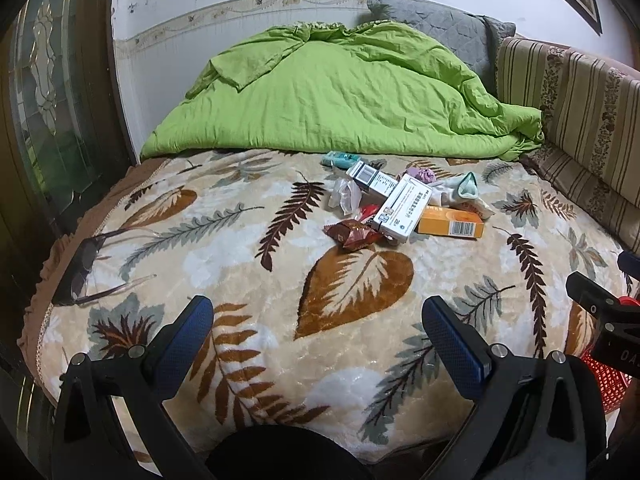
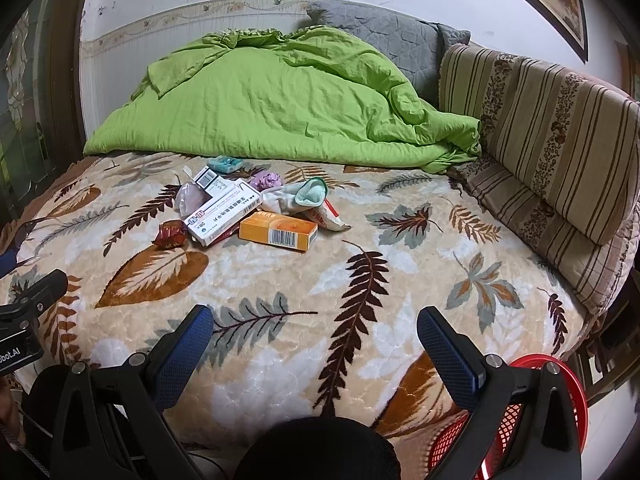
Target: Collect trash
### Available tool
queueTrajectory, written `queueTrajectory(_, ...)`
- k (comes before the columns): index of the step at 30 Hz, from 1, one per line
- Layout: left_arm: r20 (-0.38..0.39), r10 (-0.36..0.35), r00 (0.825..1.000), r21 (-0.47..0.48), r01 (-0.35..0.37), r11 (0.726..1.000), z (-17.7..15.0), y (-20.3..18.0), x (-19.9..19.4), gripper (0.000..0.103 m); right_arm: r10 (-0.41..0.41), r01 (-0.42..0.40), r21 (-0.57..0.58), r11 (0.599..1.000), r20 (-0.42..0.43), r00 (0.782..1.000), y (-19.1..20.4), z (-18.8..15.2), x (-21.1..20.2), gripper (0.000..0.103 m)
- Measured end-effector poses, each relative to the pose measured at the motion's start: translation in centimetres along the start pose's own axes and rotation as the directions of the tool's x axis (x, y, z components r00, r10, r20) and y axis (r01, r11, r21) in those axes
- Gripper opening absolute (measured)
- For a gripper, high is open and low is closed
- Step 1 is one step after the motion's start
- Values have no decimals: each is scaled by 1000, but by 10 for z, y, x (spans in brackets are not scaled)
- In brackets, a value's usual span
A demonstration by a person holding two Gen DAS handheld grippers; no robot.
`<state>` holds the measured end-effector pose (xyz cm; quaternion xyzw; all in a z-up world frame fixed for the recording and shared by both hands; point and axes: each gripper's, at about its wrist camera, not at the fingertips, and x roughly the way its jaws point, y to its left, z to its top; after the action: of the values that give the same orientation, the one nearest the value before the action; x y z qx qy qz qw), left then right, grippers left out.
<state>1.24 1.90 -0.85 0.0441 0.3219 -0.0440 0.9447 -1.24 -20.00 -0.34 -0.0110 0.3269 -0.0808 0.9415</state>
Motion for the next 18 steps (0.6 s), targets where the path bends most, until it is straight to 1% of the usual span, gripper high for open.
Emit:
queueTrajectory(3, -15, -11, 1000, -6, 11, 1000, 0, 3, 4, 103, 0, 0, -6, 1000, -5, 1000, 2, -1, 3, 103)
queueTrajectory(6, -48, -43, 998, -13, 42, 999, 7, 11, 15, 103, 18, -18, -3, 1000, -16, 1000, 2, 3, 7, 103)
queueTrajectory(8, -106, -97, 990, -52, 92, 994, 15, 18, 30, 103, 77, -75, 31, 997, -48, 996, -3, 9, 16, 103)
queueTrajectory(10, -151, -129, 980, -98, 115, 989, 22, 26, 45, 103, 150, -142, 95, 985, -89, 985, -9, 16, 27, 102)
queueTrajectory(13, -167, -142, 976, -133, 121, 984, 28, 33, 59, 103, 255, -229, 187, 955, -130, 958, -14, 27, 47, 98)
queueTrajectory(14, -171, -144, 975, -142, 121, 982, 30, 35, 63, 102, 278, -247, 206, 947, -137, 951, -13, 29, 52, 97)
queueTrajectory(16, -174, -151, 973, -155, 124, 980, 34, 39, 68, 95, 328, -289, 234, 928, -148, 933, -10, 36, 63, 91)
queueTrajectory(17, -179, -155, 972, -159, 127, 979, 36, 40, 71, 84, 349, -306, 247, 920, -158, 924, -7, 39, 68, 90)
queueTrajectory(18, -184, -158, 970, -162, 129, 978, 37, 42, 74, 72, 367, -319, 258, 912, -167, 915, -3, 43, 74, 88)
